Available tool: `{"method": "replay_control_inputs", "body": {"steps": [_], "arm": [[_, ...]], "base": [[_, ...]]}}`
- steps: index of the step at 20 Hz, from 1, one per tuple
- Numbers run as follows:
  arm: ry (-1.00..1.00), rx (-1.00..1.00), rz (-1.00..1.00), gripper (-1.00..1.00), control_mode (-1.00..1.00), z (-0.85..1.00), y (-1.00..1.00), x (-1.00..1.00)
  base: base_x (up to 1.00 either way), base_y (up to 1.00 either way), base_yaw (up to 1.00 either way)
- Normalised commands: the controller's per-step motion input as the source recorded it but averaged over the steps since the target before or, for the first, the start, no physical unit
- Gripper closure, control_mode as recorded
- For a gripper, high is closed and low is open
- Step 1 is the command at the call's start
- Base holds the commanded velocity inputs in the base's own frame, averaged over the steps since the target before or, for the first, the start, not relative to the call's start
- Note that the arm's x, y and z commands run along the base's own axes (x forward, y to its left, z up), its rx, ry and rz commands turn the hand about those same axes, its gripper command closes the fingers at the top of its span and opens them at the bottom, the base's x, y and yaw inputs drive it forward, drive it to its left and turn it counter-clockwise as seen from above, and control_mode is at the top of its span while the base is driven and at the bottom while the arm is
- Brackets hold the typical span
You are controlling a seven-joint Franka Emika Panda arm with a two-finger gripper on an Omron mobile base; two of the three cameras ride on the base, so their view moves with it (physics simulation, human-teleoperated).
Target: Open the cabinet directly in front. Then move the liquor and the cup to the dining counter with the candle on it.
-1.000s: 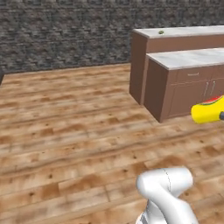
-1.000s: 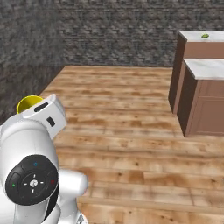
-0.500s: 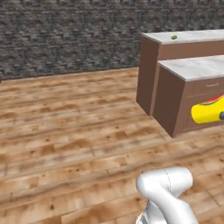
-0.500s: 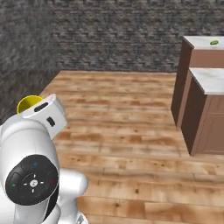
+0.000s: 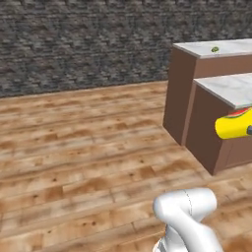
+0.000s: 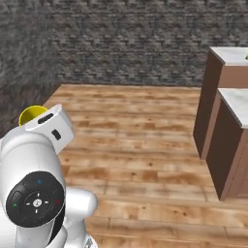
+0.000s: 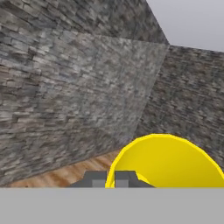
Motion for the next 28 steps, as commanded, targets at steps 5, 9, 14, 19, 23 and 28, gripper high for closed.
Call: {"method": "replay_control_inputs", "body": {"steps": [5,9,14,19,23,28], "arm": [[0.0,0.0,0.0,1.0,1.0,0.0,0.0,0.0],[0.0,0.0,0.0,1.0,1.0,0.0,0.0,0.0],[0.0,0.0,0.0,1.0,1.0,0.0,0.0,0.0],[0.0,0.0,0.0,1.0,1.0,0.0,0.0,0.0],[0.0,0.0,0.0,1.0,1.0,0.0,0.0,0.0],[0.0,0.0,0.0,1.0,1.0,0.0,0.0,0.0]], "base": [[1.0,0.0,0.0],[1.0,0.0,0.0],[1.0,0.0,0.0],[1.0,0.0,0.0],[1.0,0.0,0.0],[1.0,0.0,0.0]]}}
